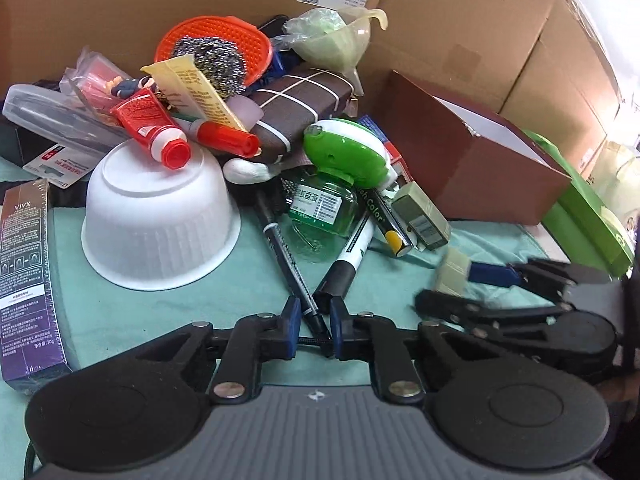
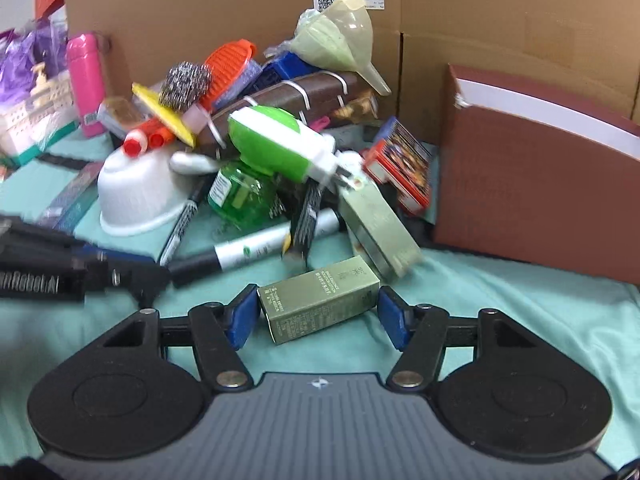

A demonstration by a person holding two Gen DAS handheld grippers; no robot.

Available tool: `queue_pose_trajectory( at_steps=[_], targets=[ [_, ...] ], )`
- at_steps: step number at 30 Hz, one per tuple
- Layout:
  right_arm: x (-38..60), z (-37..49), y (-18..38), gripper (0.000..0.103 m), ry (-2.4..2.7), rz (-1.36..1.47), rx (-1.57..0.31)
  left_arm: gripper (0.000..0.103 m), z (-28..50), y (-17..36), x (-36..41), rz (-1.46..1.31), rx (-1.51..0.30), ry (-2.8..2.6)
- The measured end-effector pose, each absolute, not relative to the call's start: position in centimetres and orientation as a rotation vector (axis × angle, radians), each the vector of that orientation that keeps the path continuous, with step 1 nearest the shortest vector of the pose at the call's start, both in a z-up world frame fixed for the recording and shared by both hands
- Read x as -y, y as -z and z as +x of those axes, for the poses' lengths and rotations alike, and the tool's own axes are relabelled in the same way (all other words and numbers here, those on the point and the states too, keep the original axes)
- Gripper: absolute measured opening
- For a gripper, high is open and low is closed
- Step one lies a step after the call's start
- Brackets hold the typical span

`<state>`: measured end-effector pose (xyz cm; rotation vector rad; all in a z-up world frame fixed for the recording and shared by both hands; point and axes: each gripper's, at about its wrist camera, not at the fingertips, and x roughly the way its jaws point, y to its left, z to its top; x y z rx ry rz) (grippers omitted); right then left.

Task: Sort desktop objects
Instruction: 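Grasp the black marker with the left gripper while the right grasps a green box, then lift the black marker with the left gripper while the right lifts the green box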

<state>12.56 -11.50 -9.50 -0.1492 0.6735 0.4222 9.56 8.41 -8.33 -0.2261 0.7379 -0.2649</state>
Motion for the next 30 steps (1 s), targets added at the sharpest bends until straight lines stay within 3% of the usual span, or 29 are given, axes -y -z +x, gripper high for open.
queue_pose_trajectory(
  at_steps=[6,14,16,17,18,30],
  targets=[
    [12.3,12.2,9.6,0.064,-0.404,-0.136,-0.679,0.035,11.0,8.0,-9.4,-0.333,-0.734,0.181],
    [11.7,12.1,9.6,0.065,-0.394,-0.152,-0.678,0.053,13.3,8.0,-7.4,-0.239,-0.701,0.107],
    [11.8,12.1,9.6,0.065,-0.393,-0.145,-0.680,0.047,13.6,8.0,-7.0,-0.212,-0.698,0.095],
    [11.8,12.1,9.6,0.065,-0.392,-0.144,-0.680,0.024,13.8,8.1,-6.8,-0.187,-0.722,0.083],
    [11.9,12.0,9.5,0.065,-0.392,-0.143,-0.679,0.013,13.7,8.1,-6.6,-0.139,-0.713,0.056],
    [12.0,12.3,9.7,0.071,-0.389,-0.136,-0.682,0.018,11.9,8.3,-6.2,-0.001,-0.705,0.134]
  ],
)
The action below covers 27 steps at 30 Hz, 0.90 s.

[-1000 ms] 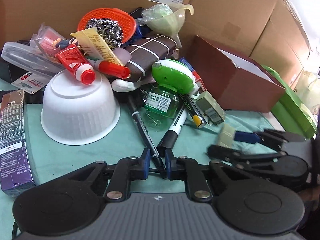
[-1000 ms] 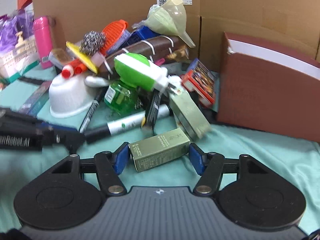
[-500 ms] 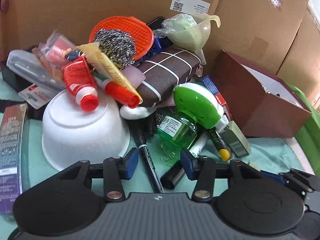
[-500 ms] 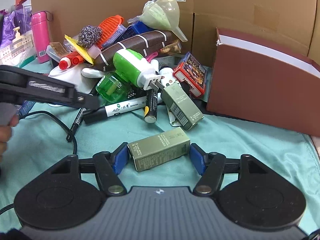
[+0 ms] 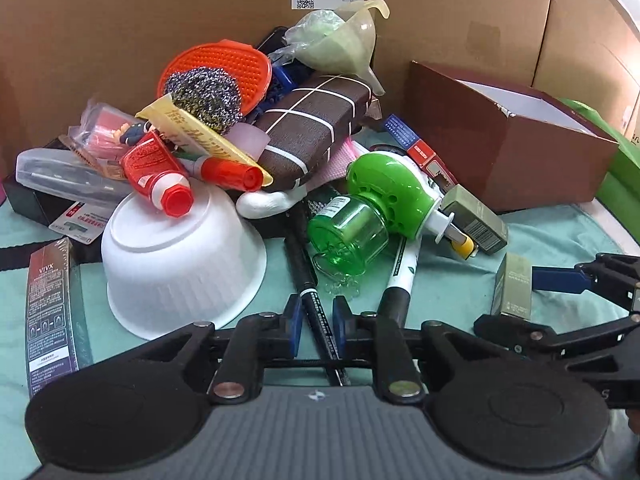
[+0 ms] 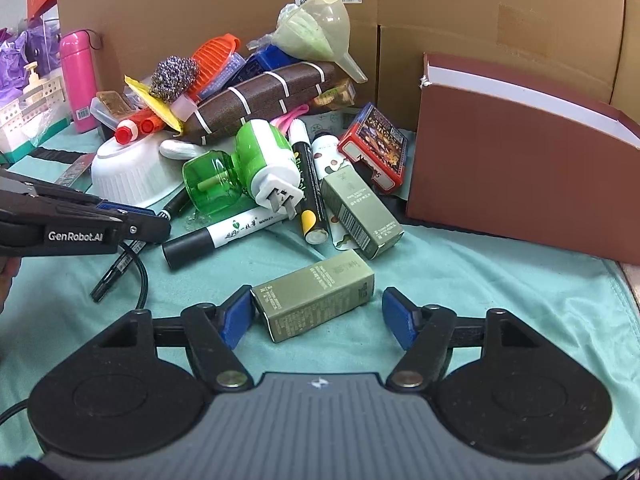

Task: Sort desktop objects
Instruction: 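Lift the black marker with the left gripper while the right lifts the green box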

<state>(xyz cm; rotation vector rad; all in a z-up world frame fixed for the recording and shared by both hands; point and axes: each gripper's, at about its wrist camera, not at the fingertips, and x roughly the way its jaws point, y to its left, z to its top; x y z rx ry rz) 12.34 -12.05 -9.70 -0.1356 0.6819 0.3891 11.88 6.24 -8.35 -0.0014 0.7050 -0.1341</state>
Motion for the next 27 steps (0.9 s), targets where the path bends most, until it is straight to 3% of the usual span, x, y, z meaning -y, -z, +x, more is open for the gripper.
queue_pose_trajectory(
  at_steps=[4,5,8,27],
  targets=[
    [12.1,12.2,9.8,0.071,-0.390,-0.132,-0.674,0.015,12.1,8.3,-6.3,0.003,-0.709,0.139],
    [12.1,12.1,9.7,0.063,-0.393,-0.131,-0.668,0.012,11.8,8.2,-6.4,-0.006,-0.713,0.137],
    [12.4,11.7,9.3,0.061,-0.397,-0.121,-0.664,0.008,11.0,7.8,-7.0,-0.039,-0.709,0.134],
    [14.2,8.9,3.6,0.061,-0.379,-0.104,-0.465,0.008,7.8,-0.5,-5.3,-0.146,-0.482,0.313]
  ],
)
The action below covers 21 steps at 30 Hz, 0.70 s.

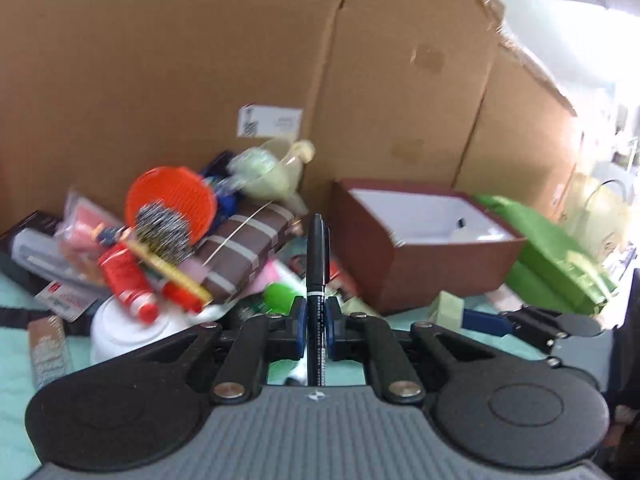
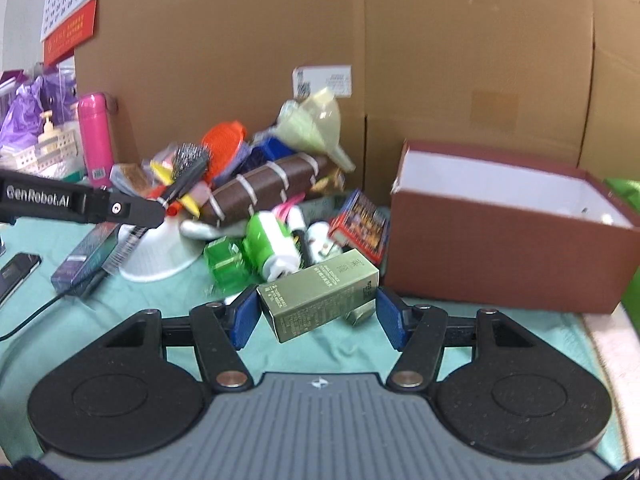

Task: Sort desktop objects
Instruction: 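Lift the black marker with the left gripper while the right lifts the green box, then carry marker and box into the shoebox and open both grippers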

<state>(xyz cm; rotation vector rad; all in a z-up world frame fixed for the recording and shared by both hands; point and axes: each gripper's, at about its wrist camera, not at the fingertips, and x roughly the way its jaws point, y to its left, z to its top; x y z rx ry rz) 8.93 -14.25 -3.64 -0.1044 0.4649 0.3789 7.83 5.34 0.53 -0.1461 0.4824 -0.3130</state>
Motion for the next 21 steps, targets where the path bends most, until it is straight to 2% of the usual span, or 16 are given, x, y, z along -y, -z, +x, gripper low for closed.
queue_pose_trajectory(
  at_steps=[13,21],
  targets=[
    [19.3,12.0,-0.5,0.061,-0.218,-0.118,-0.331,0.008,14.9,-4.0,1.0,-0.245,-0.468,0.517],
    [22.7,17.6,-1.4,0.061,-0.134,-0.127,-0.339,0.008,20.8,-4.8,6.5,-0.239,-0.492,0.547]
  ],
)
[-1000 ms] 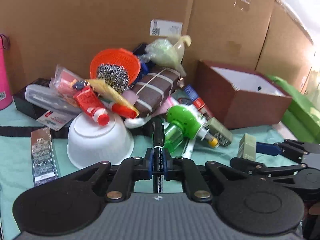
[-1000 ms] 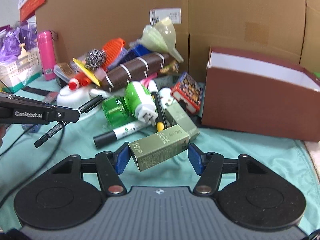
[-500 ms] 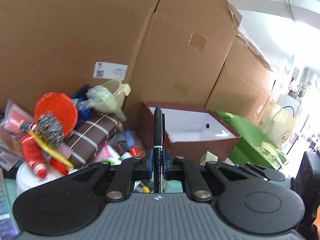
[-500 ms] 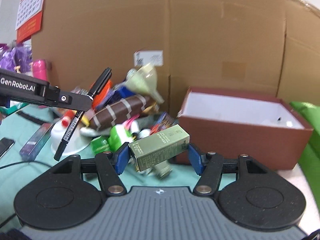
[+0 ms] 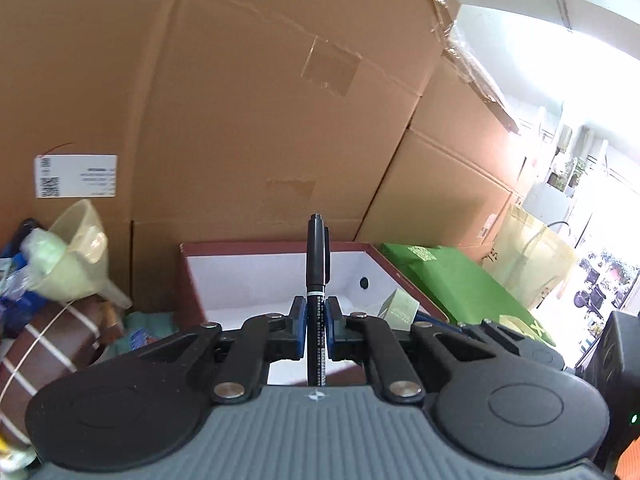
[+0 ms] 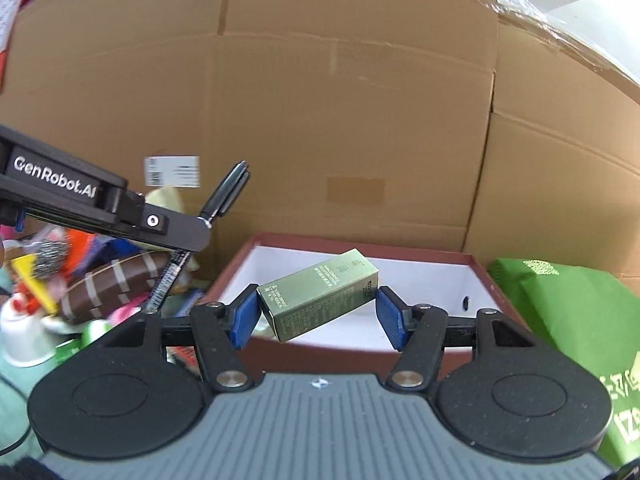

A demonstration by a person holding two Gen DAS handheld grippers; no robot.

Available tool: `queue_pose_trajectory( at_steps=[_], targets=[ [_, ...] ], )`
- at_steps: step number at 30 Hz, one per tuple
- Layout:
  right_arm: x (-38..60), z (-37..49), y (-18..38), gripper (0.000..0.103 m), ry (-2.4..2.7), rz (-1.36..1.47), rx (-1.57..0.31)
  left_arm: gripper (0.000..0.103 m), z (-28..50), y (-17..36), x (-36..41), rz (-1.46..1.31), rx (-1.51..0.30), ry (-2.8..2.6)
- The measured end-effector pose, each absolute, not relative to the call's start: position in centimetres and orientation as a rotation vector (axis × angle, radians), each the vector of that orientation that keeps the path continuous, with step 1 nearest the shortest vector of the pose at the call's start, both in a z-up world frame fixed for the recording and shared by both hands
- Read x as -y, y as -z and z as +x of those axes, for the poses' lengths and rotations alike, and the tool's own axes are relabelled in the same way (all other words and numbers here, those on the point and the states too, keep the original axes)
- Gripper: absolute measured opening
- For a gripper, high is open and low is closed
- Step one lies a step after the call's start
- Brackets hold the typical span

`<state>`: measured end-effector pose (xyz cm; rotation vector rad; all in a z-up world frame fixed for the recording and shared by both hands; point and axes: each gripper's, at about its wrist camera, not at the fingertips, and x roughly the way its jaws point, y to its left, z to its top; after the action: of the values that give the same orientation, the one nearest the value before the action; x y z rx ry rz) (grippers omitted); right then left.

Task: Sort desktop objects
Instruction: 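Carry marker and box into the shoebox and open both grippers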

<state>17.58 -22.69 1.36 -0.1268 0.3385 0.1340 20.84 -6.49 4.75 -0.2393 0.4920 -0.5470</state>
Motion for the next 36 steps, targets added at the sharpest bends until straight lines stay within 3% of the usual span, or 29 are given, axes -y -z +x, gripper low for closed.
queue_pose_trajectory(
  at_steps=[13,25,28,29,32,36],
  targets=[
    [24.1,27.6,2.1,0.061,-0.157,-0.170,-0.562,0.008,30.5,-0.9,11.1,-0.148,-0.671,0.521],
    [24.1,30.4,3.8,0.063,-0.211,-0.146,-0.693,0.009,32.2,1.1,11.0,-0.128,-0.735,0.514],
    [24.5,30.1,3.8,0.076,-0.221,-0.107,-0.682,0.037,31.8,0.8,10.5,-0.164,-0.716,0.548],
    [24.5,29.9,3.8,0.081,-0.214,-0.105,-0.674,0.051,31.5,0.6,10.5,-0.170,-0.704,0.577],
    [24.6,29.4,3.5,0.082,-0.203,-0.103,-0.659,0.097,30.0,-0.4,11.2,-0.115,-0.653,0.552],
    [24.7,28.5,3.1,0.088,-0.180,-0.080,-0.631,0.100,28.0,-1.2,11.7,0.007,-0.524,0.521]
  ],
)
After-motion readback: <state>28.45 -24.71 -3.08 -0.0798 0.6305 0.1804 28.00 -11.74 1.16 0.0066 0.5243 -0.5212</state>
